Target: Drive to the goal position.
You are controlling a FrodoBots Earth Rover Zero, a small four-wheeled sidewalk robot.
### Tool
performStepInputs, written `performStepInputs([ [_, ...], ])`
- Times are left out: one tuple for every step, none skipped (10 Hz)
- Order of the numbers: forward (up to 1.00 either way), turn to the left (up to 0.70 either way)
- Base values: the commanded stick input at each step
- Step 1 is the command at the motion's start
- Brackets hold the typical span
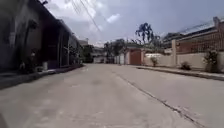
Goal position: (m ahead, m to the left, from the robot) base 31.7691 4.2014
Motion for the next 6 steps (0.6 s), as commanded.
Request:
performStepInputs([
  [1.0,0.0],
  [1.0,0.0],
  [1.0,0.0],
  [1.0,0.0],
  [1.0,0.0],
  [1.0,0.0],
])
